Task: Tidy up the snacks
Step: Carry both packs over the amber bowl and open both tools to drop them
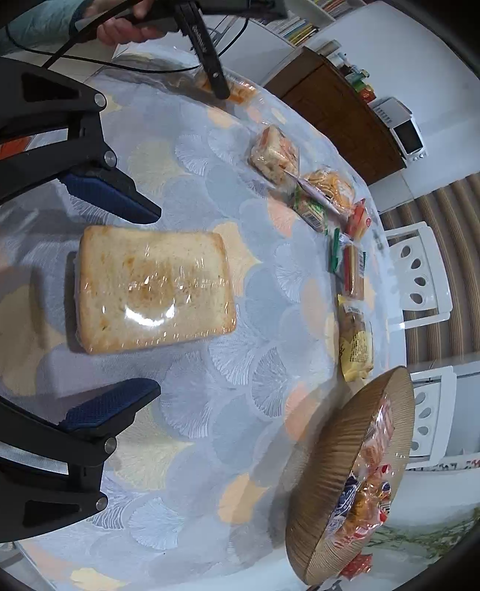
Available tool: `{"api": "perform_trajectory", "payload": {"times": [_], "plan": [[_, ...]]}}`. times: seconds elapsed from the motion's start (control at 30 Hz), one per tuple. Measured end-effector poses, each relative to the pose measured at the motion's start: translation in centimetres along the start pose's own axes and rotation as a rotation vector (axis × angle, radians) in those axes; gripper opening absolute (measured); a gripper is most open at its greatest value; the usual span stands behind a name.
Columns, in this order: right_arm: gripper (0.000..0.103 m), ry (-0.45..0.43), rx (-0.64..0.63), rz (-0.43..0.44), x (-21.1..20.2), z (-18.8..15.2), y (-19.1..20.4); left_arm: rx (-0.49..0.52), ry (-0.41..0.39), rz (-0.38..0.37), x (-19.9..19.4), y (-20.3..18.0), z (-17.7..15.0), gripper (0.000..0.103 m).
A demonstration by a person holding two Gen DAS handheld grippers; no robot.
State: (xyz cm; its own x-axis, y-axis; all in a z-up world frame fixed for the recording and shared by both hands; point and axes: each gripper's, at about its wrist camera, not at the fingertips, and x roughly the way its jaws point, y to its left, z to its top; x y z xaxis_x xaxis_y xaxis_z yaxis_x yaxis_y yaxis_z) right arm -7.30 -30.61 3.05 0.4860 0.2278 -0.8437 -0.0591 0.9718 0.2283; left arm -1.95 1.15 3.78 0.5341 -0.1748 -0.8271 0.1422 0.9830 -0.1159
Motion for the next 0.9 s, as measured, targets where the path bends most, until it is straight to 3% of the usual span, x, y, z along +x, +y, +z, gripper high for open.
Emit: {"api": "perform_trajectory", "payload": {"times": [0.03,0.13,0.27,0.57,0.9], "plan": [[0.084,0.002,-0.005,-0.007,0.1,0.1,0.3,0.008,-0.007,-0.009,-0.3,-0.3,0.2,0.042],[0.067,0.006,-0.028,-0.044,0.3,0.1,0.9,0.040,-0.029,-0.030,-1.3,-1.6,0.6,0.042],[0.056,0.007,-0.031,-0.079,0.5,0.1,1.1,0.070,-0.048,-0.081,-2.1,-3.2,1.5,0.042],[0.055,-0.029,0.033,-0.056,-1.1,0.5,-0.1,0.177,-0.097,-0.144,-3.3,-8.2,4.8,0.042],[0.055,-0.176,0.127,-0.063,-7.9,2.8,-3.7,0.393,-0.125,-0.272,-3.6,-18.8,9.3,0.042]]}}
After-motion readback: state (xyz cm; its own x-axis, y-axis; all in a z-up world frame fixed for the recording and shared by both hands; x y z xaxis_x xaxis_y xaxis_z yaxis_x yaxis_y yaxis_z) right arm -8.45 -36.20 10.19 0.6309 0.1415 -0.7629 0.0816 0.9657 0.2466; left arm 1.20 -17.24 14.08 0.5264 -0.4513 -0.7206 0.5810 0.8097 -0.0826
